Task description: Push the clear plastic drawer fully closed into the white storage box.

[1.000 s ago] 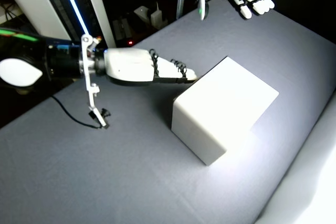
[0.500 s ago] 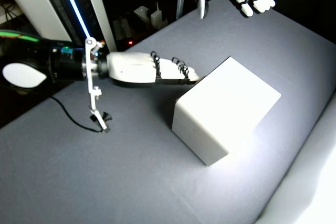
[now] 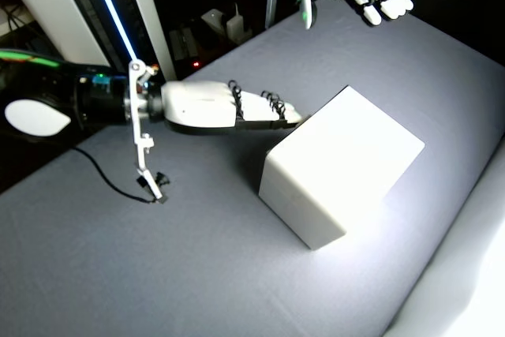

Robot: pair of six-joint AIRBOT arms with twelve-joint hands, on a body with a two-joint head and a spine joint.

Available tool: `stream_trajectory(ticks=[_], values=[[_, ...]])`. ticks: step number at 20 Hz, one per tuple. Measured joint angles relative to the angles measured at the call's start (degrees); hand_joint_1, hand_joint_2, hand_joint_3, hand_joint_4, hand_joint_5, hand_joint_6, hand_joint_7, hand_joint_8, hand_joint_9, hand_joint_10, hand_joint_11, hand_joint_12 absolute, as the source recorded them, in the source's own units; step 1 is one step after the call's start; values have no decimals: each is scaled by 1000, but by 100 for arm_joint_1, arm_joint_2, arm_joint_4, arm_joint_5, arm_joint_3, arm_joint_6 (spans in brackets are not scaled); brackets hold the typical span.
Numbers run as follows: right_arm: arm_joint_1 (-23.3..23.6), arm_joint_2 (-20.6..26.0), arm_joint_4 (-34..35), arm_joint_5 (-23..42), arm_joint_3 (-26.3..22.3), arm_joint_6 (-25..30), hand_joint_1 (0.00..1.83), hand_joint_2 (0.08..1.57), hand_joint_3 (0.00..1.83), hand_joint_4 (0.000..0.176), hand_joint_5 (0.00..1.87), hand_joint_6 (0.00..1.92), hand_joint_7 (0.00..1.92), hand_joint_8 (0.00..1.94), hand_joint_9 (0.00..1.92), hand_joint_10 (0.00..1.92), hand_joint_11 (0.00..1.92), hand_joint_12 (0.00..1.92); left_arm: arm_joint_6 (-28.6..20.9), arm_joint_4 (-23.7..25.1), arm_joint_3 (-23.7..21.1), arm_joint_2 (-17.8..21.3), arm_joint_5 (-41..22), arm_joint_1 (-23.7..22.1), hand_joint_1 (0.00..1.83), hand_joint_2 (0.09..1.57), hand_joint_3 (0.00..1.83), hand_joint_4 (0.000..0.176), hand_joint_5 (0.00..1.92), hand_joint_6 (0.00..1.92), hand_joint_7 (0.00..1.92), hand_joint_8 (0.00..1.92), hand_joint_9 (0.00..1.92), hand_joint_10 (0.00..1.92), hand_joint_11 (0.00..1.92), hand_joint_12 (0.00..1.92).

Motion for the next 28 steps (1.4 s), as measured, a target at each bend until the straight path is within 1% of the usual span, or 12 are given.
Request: stream_trajectory(ticks=[3, 6, 7, 9, 12, 19, 21, 22, 24, 25, 27, 28], values=[[0, 22, 101, -13, -68, 0, 0, 1143, 0, 0, 282, 13, 107, 3, 0, 0, 0, 0, -2, 0, 0, 0, -7, 0, 0, 1138, 10, 137, 0, 0, 0, 0, 0, 0, 0, 0], [-48, 264, 256, -57, -367, 20, 0, 1127, 0, 48, 285, 6, 132, 7, 0, 0, 0, 0, -9, 4, 0, 0, -44, 7, 0, 1150, 14, 153, 0, 0, 0, 0, 0, 0, 0, 0], [-48, 372, 236, -79, -455, 72, 0, 1159, 4, 25, 285, 5, 152, 15, 0, 0, 0, 0, -9, -13, 0, 0, -46, 7, 0, 1161, 18, 136, 0, 0, 0, 0, 0, 0, 0, 0], [-116, 581, 151, 70, -542, 518, 0, 1147, 0, 62, 276, 1, 119, 0, 0, 0, 0, 0, -28, -87, 0, 0, -66, 17, 0, 1175, 22, 139, 0, 0, 0, 0, 0, 0, 0, 0], [-328, 752, 55, 280, -651, 887, 0, 1196, 18, 63, 203, 0, 19, 1, 0, 0, 0, 0, -46, -50, -2, 0, -83, 17, 0, 1164, 15, 167, 0, 0, 0, 0, 0, 0, 0, 0], [-555, 1169, 192, 710, -881, 968, 0, 1188, 5, 96, 182, 1, 43, 16, 0, 0, 0, 0, -72, -68, -2, 2, -83, 52, 0, 1171, 14, 176, 0, 0, 0, 0, 0, 0, 0, 0], [-686, 1239, 337, 769, -879, 970, 0, 1171, 0, 89, 178, 1, 33, 8, 0, 0, 0, 0, -81, -87, -2, 2, -107, 114, 0, 1174, 15, 173, 0, 0, 0, 0, 0, 0, 0, 0], [-728, 1390, 269, 785, -938, 975, 0, 1172, 0, 69, 194, 7, 28, 5, 0, 0, 0, 0, -96, -74, -4, 2, -114, 131, 0, 1173, 14, 174, 0, 0, 0, 0, 0, 0, 0, 0], [-774, 1582, 409, 970, -909, 975, 0, 1185, 4, 98, 189, 4, 27, 4, 0, 0, 0, 0, -197, -197, -17, 15, -116, 175, 0, 1169, 11, 176, 0, 0, 0, 0, 0, 0, 0, 0], [-774, 1593, 546, 1008, -855, 973, 0, 1194, 7, 99, 182, 1, 36, 8, 0, 0, 0, 0, -236, -232, -17, 81, -131, 221, 0, 1175, 13, 167, 0, 0, 0, 0, 0, 0, 0, 0], [-938, 1668, 758, 1086, -828, 955, 0, 1223, 15, 68, 181, 0, 45, 7, 0, 0, 0, 0, -243, -291, -17, 151, -326, 236, 0, 1191, 20, 123, 0, 0, 0, 0, 0, 0, 0, 0], [-1069, 1679, 1008, 1200, -835, 874, 0, 1207, 7, 75, 169, 0, 55, 11, 0, 0, 1, 0, -245, -330, -20, 149, -431, 289, 0, 1183, 15, 97, 0, 0, 0, 0, 0, 0, 0, 0]])
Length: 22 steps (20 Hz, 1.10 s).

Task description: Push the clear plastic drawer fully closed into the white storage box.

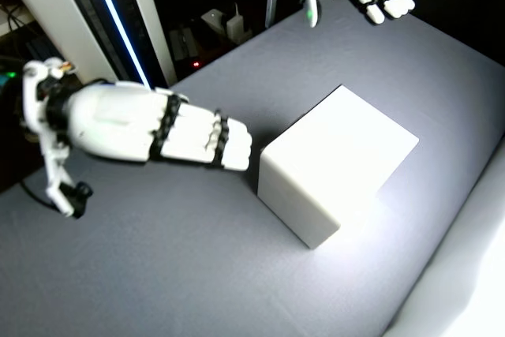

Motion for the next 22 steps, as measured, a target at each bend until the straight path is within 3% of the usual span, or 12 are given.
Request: stream_trajectory(ticks=[1, 3, 4, 5, 6, 8, 13, 14, 16, 19, 21, 22], values=[[-107, 50, 197, 103, -33, -59, 0, 1191, 0, 85, 174, 3, 73, 16, 0, 0, 0, 0, 2, -11, -13, 0, -68, 70, 0, 1154, 1, 89, 0, 0, 0, 0, 0, 0, 0, 0], [-332, 238, 654, 470, -79, -264, 0, 1197, 2, 74, 130, 0, 70, 11, 0, 0, 0, 0, -133, -197, -90, -20, -210, 295, 0, 1176, 11, 92, 0, 0, 0, 0, 0, 0, 0, 0], [-435, 313, 944, 691, -79, -352, 0, 1246, 22, 55, 87, 0, 26, 1, 0, 0, 0, 0, -216, -286, -90, -17, -267, 404, 0, 1198, 21, 79, 0, 0, 0, 0, 0, 0, 0, 0], [-621, 424, 1316, 990, -76, -367, 0, 1271, 29, 10, 81, 1, 38, 8, 0, 0, 0, 0, -275, -450, -94, -15, -321, 485, 0, 1202, 22, 100, 0, 0, 0, 0, 0, 0, 0, 0], [-844, 546, 1591, 1292, -101, -391, 0, 1270, 25, 0, 79, 1, 34, 6, 0, 0, 0, 0, -267, -540, -94, 9, -341, 516, 0, 1208, 24, 96, 0, 0, 0, 0, 0, 0, 0, 0], [-1257, 726, 1937, 1751, -227, -400, 0, 1263, 16, 0, 62, 0, 29, 3, 0, 0, 0, 0, -245, -544, -118, 61, -382, 575, 0, 1216, 25, 83, 0, 0, 0, 0, 0, 0, 0, 0], [-2369, 1008, 2787, 2938, -490, -402, 0, 1209, 0, 32, 124, 15, 73, 10, 9, 2, 8, 4, -232, -581, -142, 66, -420, 651, 0, 1210, 18, 127, 0, 0, 0, 0, 0, 0, 0, 0], [-2437, 1019, 2846, 3069, -509, -400, 0, 1196, 0, 44, 121, 12, 67, 7, 4, 0, 1, 0, -236, -586, -142, 66, -424, 651, 0, 1202, 13, 144, 0, 0, 0, 0, 0, 0, 0, 0], [-2465, 1021, 2863, 3276, -529, -396, 0, 1203, 0, 35, 115, 7, 66, 4, 6, 2, 8, 4, -275, -560, -153, 66, -426, 651, 26, 1183, 3, 160, 0, 0, 0, 0, 0, 0, 0, 0], [-2465, 1019, 2763, 3399, -573, -396, 0, 1214, 1, 50, 122, 8, 81, 9, 28, 9, 30, 14, -319, -544, -153, 66, -422, 651, 50, 1180, 2, 156, 0, 0, 0, 0, 0, 0, 0, 0], [-2465, 1012, 2830, 3418, -586, -400, 0, 1205, 0, 23, 105, 0, 74, 4, 21, 5, 23, 12, -341, -531, -153, 66, -422, 651, 35, 1170, 0, 175, 0, 0, 0, 0, 0, 0, 0, 0], [-2465, 1012, 2857, 3488, -627, -398, 0, 1182, 0, 44, 99, 0, 51, 0, 3, 0, 26, 15, -380, -498, -153, 66, -422, 651, 38, 1137, 0, 176, 0, 0, 0, 0, 0, 0, 0, 0]])
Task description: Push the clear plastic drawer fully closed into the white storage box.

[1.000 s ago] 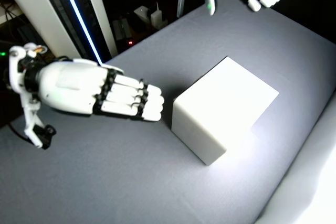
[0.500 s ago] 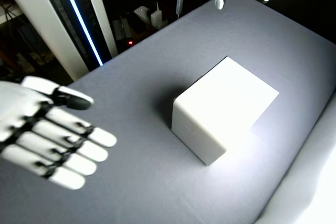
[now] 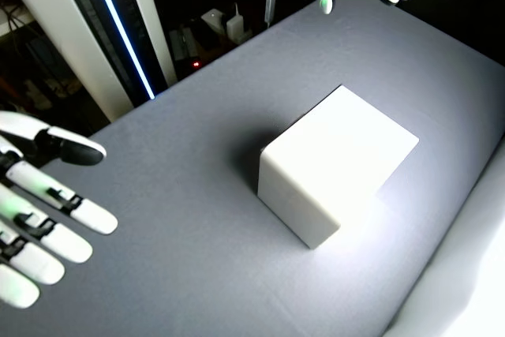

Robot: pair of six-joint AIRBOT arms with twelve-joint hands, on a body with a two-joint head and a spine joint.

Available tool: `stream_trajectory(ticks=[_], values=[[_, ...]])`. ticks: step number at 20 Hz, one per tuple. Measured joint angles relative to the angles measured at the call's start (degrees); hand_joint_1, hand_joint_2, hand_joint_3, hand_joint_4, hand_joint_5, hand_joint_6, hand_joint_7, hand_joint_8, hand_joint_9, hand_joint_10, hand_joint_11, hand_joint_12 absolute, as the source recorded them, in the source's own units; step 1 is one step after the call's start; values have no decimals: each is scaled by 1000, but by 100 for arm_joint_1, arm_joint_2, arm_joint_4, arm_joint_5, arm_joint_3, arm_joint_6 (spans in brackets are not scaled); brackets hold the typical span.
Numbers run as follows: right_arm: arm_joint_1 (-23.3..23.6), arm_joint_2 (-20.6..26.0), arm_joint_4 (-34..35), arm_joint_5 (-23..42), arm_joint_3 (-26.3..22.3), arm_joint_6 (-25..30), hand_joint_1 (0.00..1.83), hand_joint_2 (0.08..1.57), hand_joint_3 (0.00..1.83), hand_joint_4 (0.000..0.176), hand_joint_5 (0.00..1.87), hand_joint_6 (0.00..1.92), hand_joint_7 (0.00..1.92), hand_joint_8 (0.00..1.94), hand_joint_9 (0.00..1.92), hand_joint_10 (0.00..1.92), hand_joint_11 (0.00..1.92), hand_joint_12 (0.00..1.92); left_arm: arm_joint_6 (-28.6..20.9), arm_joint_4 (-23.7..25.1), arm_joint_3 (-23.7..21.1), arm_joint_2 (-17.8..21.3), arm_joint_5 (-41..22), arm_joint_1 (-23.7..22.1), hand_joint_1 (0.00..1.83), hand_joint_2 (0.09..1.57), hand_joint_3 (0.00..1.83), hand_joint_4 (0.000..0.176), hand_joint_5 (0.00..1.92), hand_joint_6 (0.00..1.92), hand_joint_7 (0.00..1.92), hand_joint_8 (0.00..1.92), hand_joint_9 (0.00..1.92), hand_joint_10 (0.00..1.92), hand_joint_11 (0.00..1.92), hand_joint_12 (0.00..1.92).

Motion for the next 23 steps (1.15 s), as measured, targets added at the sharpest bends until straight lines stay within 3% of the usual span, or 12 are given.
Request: stream_trajectory(ticks=[1, 2, 5, 6, 7, 8, 10, 13, 15, 17, 21, 23], values=[[0, 0, -11, 37, -9, 2, 0, 1211, 2, 5, 77, 0, 34, 0, 0, 0, 12, 10, -31, 11, 0, 0, 2, 0, 51, 1117, 0, 176, 0, 0, 0, 0, 0, 0, 0, 0], [0, 0, -39, 59, -9, 2, 0, 1207, 0, 0, 70, 0, 50, 7, 16, 6, 28, 18, -92, 22, 20, 0, 0, -2, 65, 1112, 0, 176, 0, 0, 0, 0, 0, 0, 0, 0], [-11, -9, -50, 190, -24, 4, 1, 1226, 9, 0, 89, 5, 67, 10, 6, 1, 5, 9, -109, 85, 79, -72, -68, -105, 90, 1111, 0, 176, 0, 0, 0, 0, 0, 0, 0, 0], [-11, -28, -46, 256, -31, 9, 5, 1207, 0, 0, 85, 3, 64, 7, 0, 0, 10, 12, -133, 105, 90, -151, -85, -120, 81, 1131, 0, 161, 0, 0, 0, 0, 0, 0, 0, 0], [-13, -42, -52, 267, -35, 17, 0, 1188, 0, 21, 86, 3, 57, 3, 12, 4, 26, 21, -197, 162, 87, -190, 24, -118, 82, 1143, 0, 160, 0, 0, 0, 0, 0, 0, 0, 0], [-28, -42, -55, 267, -39, 37, 1, 1188, 0, 26, 92, 5, 57, 3, 3, 1, 12, 16, -225, 216, 90, -190, 68, -118, 83, 1124, 0, 173, 0, 0, 0, 0, 0, 0, 0, 0], [-122, -48, -24, 321, -39, 85, 4, 1209, 3, 23, 99, 5, 63, 3, 0, 0, 0, 0, -142, 205, 87, -184, -2, -118, 67, 1102, 0, 176, 0, 0, 0, 0, 0, 0, 0, 0], [-157, -48, 9, 380, -39, 87, 0, 1270, 23, 5, 111, 7, 76, 6, 17, 6, 12, 6, 22, 122, 55, -177, -2, -118, 85, 1138, 1, 176, 0, 0, 0, 0, 0, 0, 0, 0], [-227, -50, -9, 420, -42, 85, 0, 1236, 4, 0, 110, 4, 75, 4, 15, 4, 25, 12, 116, 223, 22, -173, 7, -118, 82, 1144, 3, 176, 0, 0, 0, 0, 0, 0, 0, 0], [-227, -103, 15, 413, -39, 87, 0, 1193, 0, 22, 118, 6, 88, 8, 18, 4, 27, 14, 131, 278, 22, -173, 0, -120, 92, 1145, 3, 176, 0, 0, 0, 0, 0, 0, 0, 0], [-262, -103, 11, 437, -52, 87, 0, 1238, 8, 20, 148, 12, 113, 12, 54, 15, 62, 33, 116, 289, 22, -173, -2, -122, 111, 1102, 0, 176, 0, 0, 0, 0, 0, 0, 0, 0], [-262, -103, 11, 463, -52, 87, 0, 1244, 9, 6, 142, 7, 111, 9, 59, 14, 71, 39, 114, 319, 24, -173, -4, -146, 103, 1102, 0, 176, 0, 0, 0, 0, 0, 0, 0, 0]])
